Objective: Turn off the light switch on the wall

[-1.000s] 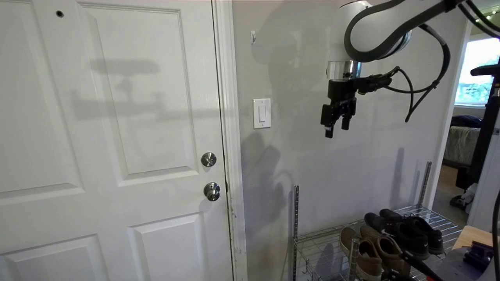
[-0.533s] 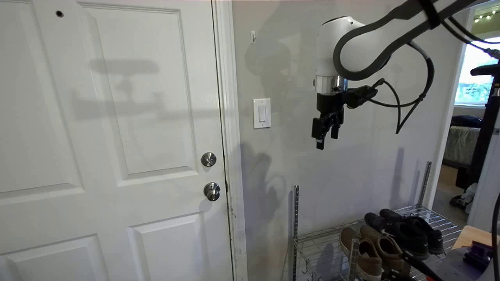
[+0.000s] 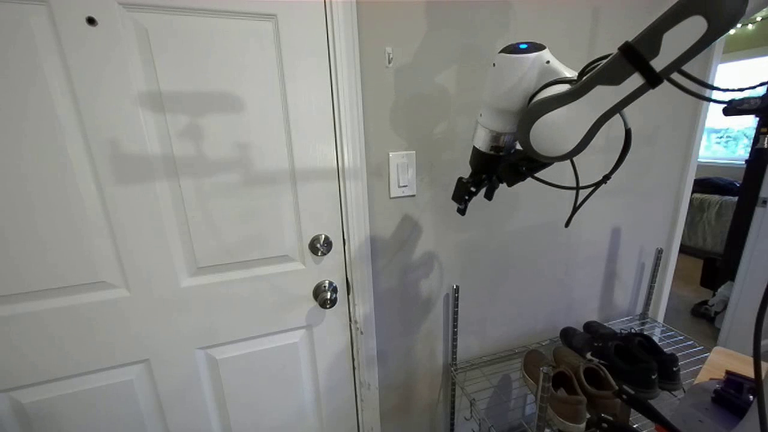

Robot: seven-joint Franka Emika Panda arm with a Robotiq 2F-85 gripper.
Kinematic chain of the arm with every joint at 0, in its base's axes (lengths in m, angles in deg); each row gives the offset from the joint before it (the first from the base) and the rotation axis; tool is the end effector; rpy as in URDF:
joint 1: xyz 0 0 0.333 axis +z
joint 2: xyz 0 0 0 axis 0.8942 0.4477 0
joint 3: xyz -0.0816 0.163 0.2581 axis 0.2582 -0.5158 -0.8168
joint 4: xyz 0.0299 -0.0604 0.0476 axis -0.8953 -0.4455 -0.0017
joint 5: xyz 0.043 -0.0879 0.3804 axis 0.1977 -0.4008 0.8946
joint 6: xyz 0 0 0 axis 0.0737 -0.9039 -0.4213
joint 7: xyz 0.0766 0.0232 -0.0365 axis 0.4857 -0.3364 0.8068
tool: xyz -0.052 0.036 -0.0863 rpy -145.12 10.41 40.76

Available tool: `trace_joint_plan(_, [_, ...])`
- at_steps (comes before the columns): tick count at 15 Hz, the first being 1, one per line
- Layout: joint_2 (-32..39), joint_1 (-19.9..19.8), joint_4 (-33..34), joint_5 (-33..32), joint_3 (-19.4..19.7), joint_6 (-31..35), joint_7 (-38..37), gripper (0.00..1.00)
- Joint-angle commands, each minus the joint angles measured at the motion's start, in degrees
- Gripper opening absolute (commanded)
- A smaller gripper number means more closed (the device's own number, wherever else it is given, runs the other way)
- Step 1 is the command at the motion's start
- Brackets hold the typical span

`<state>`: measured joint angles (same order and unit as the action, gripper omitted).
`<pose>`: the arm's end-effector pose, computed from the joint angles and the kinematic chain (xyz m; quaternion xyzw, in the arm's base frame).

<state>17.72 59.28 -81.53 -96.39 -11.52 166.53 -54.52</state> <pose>0.4607 0.0688 0.4324 0.9656 -0.0049 0.2320 0.1174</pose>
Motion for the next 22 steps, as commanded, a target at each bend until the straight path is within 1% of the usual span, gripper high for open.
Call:
trace_joint_plan(1, [-0.24, -6.26, -0.60, -9.37, -3.77, 4.49, -14.22, 1.00])
trace_joint_plan(2, [-0.02, -3.18, -0.03, -5.43, -1.50, 2.42, -7.69, 1.00])
trace_joint_plan(3, [0.01, -3.58, -0.02, -6.14, -1.58, 2.49, -8.75, 1.00])
trace_joint_plan(9, [0.01, -3.35, 0.00, -6.04, -1.58, 2.47, -8.65, 1.00])
trace_joint_plan(11, [1.81, -1.93, -0.01, -4.00, -0.97, 2.80, -6.02, 1.00])
trace_joint_plan(12, [3.54, -1.50, 0.49, -3.78, -1.44, 3.72, -6.45, 1.00])
trace_joint_plan(15, [8.26, -1.82, 2.51, -6.58, -4.06, 9.46, -14.46, 1.00])
trace_joint_plan(17, [10.20, -2.44, 3.64, -8.64, -6.01, 15.13, -21.57, 1.00])
trace_joint_plan(19, [11.56, -2.87, 4.93, -10.75, -7.57, 18.81, -27.67, 1.00])
trace_joint_plan(21, [11.87, -3.79, 6.15, -14.72, -8.69, 21.78, -35.77, 1.00])
trace_joint_plan(22, [11.20, -4.89, 6.79, -17.90, -9.35, 22.60, -40.67, 1.00])
